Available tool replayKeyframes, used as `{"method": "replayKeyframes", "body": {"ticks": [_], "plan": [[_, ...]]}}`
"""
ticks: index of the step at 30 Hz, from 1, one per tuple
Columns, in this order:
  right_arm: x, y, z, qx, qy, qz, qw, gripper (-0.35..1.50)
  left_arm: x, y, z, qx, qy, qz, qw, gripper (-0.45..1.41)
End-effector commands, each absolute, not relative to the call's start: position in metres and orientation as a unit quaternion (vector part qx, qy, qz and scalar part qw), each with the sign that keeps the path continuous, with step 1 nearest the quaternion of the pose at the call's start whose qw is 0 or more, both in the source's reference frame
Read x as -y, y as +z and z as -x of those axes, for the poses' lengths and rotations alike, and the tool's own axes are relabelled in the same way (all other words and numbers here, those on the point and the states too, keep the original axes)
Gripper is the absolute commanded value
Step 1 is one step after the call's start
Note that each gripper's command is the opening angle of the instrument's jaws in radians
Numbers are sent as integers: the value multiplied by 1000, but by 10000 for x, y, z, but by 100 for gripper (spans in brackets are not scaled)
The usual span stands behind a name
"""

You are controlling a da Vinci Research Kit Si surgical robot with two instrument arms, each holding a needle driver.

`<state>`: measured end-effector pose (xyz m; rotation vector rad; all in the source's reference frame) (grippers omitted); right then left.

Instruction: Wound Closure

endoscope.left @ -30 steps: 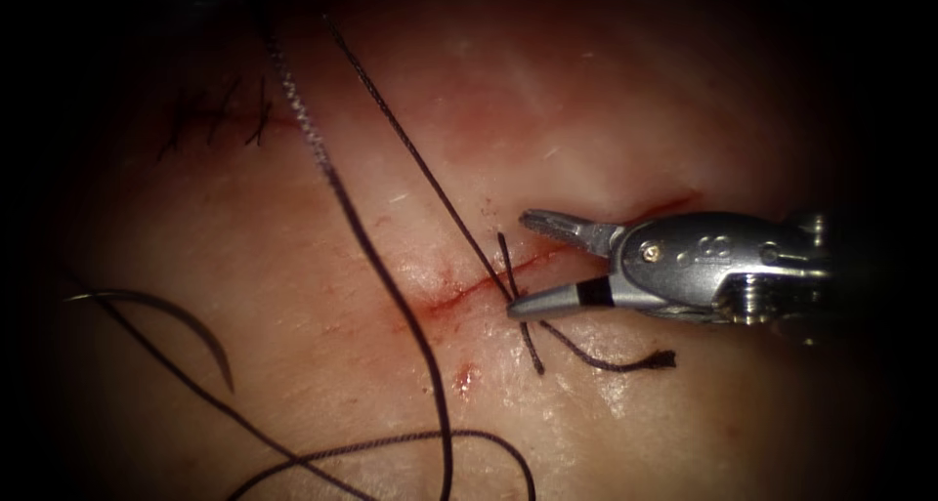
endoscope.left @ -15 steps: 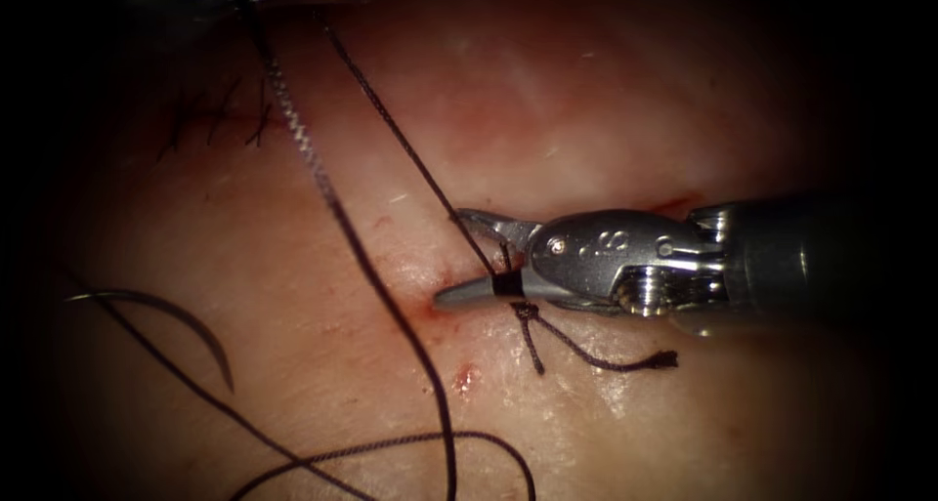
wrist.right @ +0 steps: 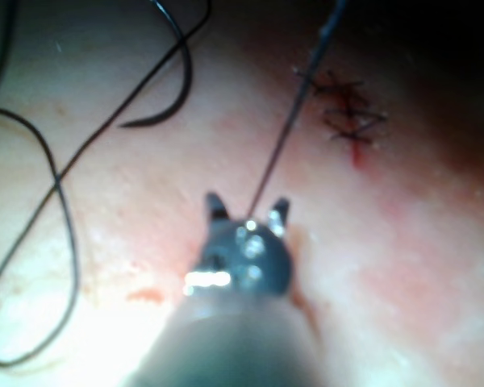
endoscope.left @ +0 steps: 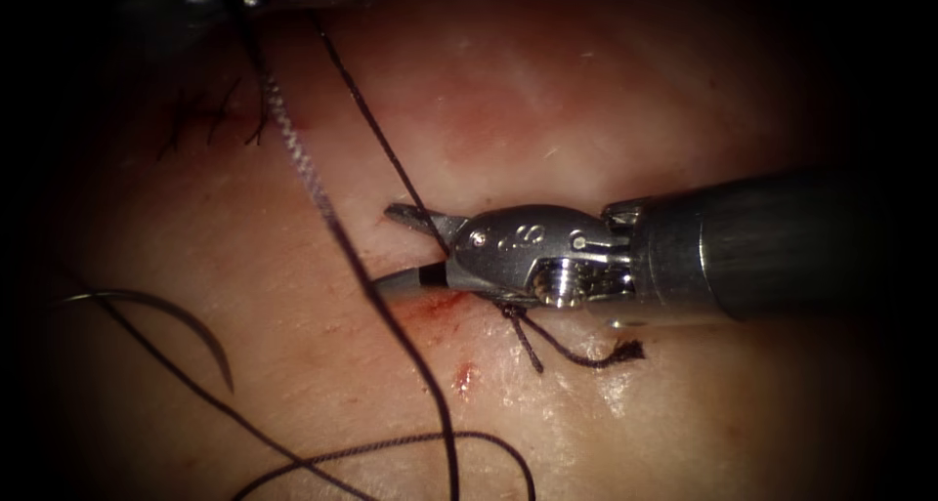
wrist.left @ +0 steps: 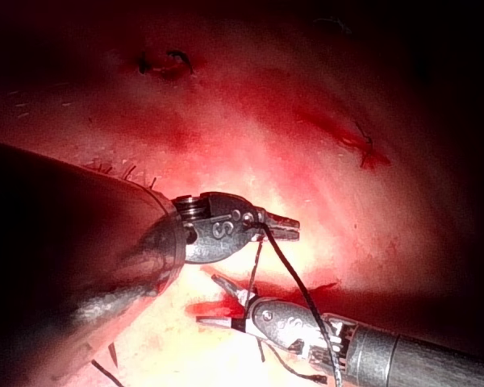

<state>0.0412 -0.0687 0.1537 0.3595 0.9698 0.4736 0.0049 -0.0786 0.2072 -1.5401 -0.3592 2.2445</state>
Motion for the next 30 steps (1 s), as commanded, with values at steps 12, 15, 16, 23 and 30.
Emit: {"method": "replayKeyframes", "body": {"ticks": [12, 15, 16, 23, 30], "plan": [[686, 1525, -414, -467, 217, -185, 837, -35, 797, 2075, -42, 130, 801, 551, 196, -45], [681, 1520, -409, -469, 214, -182, 837, -35, 798, 2075, -47, 131, 801, 552, 194, -45], [682, 1519, -405, -474, 212, -185, 834, -35, 798, 2075, -50, 132, 800, 552, 193, -45], [675, 1497, -348, -487, 234, -156, 827, 116, 796, 2086, -88, 109, 815, 532, 203, -30], [654, 1474, -276, -482, 264, -138, 824, 125, 815, 2102, -111, 123, 831, 497, 219, 116]]}}
